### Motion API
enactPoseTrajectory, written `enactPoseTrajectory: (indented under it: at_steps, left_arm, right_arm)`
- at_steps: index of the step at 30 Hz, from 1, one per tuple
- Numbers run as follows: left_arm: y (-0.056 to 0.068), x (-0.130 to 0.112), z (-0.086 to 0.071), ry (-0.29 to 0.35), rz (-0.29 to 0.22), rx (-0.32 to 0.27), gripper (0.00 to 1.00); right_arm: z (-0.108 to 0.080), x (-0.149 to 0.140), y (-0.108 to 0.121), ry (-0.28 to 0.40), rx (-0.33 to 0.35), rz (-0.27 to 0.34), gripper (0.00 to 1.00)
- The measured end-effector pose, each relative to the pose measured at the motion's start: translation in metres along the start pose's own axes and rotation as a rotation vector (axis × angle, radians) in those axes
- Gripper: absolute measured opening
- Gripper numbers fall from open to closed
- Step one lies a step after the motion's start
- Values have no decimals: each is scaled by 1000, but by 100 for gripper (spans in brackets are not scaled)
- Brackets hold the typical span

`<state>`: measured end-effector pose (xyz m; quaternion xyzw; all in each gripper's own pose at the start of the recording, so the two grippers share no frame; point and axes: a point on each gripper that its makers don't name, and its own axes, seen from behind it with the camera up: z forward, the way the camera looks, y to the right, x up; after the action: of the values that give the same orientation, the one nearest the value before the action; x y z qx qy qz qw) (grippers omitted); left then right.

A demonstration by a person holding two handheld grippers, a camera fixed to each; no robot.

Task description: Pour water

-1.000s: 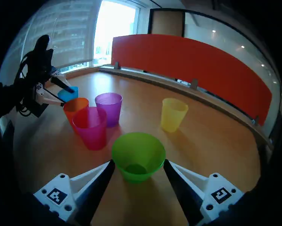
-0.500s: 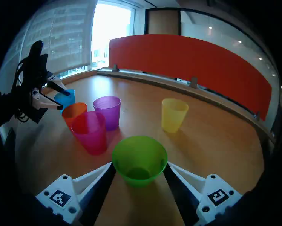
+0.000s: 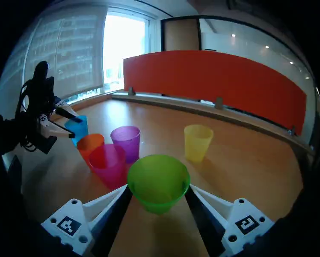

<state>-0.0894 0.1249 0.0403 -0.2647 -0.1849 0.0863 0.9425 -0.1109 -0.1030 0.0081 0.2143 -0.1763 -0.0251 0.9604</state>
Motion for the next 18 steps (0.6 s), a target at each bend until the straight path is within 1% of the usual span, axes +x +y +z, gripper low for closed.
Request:
enactPoseTrajectory:
  at_steps: [11, 18]
  left_arm:
    - [6, 9, -14, 41, 1, 10, 85]
    - [7, 17, -23, 67, -6, 21, 85]
  right_arm:
    - [-5, 29, -18, 140, -13, -25, 89]
    - [-8, 48, -27, 219, -23, -30, 88]
